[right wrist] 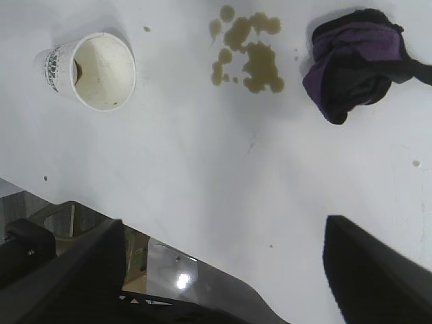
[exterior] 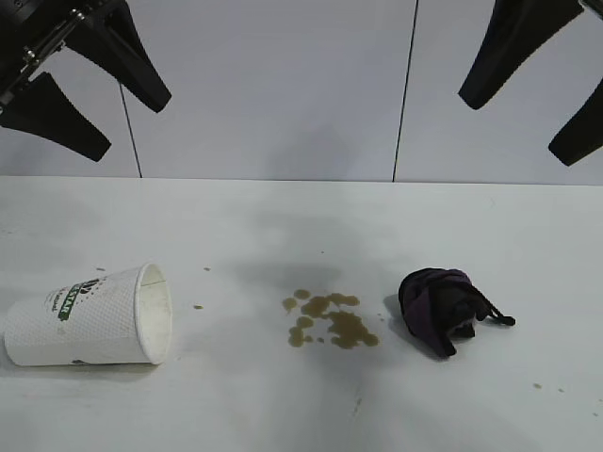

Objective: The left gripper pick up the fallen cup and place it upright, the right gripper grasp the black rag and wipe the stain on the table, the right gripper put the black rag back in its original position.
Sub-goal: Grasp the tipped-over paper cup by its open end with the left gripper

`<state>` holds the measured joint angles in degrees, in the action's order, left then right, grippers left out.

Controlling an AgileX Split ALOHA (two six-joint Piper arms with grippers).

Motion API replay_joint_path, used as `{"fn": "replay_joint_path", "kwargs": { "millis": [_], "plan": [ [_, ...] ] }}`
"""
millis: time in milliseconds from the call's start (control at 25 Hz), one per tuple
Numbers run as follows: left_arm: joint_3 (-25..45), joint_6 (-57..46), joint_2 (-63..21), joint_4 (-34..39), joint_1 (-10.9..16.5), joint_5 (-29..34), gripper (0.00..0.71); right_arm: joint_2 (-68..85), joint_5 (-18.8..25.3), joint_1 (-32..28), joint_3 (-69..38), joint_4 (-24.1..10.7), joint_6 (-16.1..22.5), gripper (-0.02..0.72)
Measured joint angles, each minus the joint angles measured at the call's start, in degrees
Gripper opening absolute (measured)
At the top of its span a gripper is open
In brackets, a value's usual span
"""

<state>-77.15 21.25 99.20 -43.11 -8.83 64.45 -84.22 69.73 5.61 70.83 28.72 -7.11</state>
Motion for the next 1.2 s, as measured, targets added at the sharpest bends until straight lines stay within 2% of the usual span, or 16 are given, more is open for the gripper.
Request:
{"fn": "replay_joint_path", "kwargs": {
  "millis": [680,960,1080,1200],
  "plan": [
    [0.0,0.0,0.0,0.0,0.0,-0.1,0.540,0.0,-0.3,0.0,0.0,0.0,0.0,0.557],
    [0.0,0.2,0.0,0.0,0.0,-4.1,0.540,0.0,-0.3,0.0,0.0,-0.1,0.0,0.557],
    [0.0,4.5,0.0,0.0,0.0,-5.5,0.540,0.0,-0.3,0.0,0.0,-0.1,0.0,0.557],
    [0.0,12.9,0.0,0.0,0.0,-3.2,0.540,0.0,-0.3,0.0,0.0,-0.2,0.0,0.557]
  ]
}}
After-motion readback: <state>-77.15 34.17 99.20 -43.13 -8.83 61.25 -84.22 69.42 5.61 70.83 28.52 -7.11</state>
